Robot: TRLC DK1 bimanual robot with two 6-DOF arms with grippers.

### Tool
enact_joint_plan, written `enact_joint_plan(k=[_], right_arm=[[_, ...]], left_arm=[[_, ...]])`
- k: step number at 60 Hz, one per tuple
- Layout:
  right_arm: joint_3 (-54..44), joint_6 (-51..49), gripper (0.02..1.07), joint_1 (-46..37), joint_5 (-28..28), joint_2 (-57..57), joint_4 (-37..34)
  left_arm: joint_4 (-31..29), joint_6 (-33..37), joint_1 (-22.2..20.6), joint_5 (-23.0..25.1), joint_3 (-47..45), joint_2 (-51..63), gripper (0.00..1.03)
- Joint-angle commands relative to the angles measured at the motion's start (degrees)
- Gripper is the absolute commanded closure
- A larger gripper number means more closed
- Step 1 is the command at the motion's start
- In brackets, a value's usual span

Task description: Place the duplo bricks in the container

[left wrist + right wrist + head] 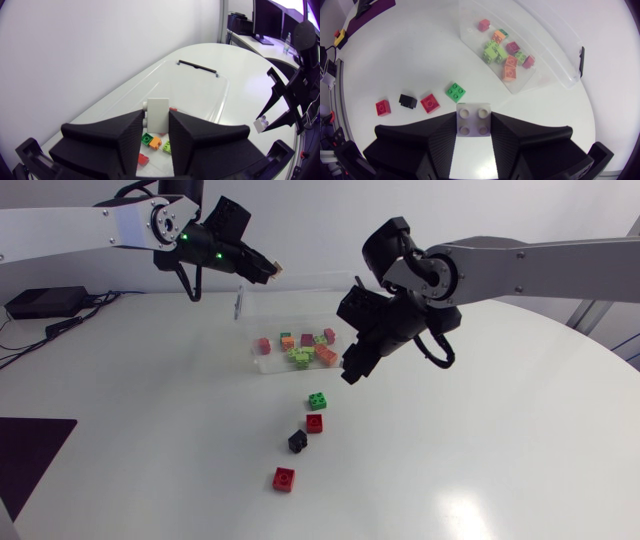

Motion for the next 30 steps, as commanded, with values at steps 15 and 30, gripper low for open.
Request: enact_joint_plan(k=[15,30], right_arm=[[6.42,4.51,0.78,-1.97,-1.84,-0.72,3.01],[12.75,6.18,0.78,-3.37,-2.46,2.8,5.83]], left_arm=[[6.07,-8.72,-1.66,-10.0,-0.18,0.87,0.03],[2.82,-0.37,-4.03,-9.91,-17.14,-14.86,0.04]])
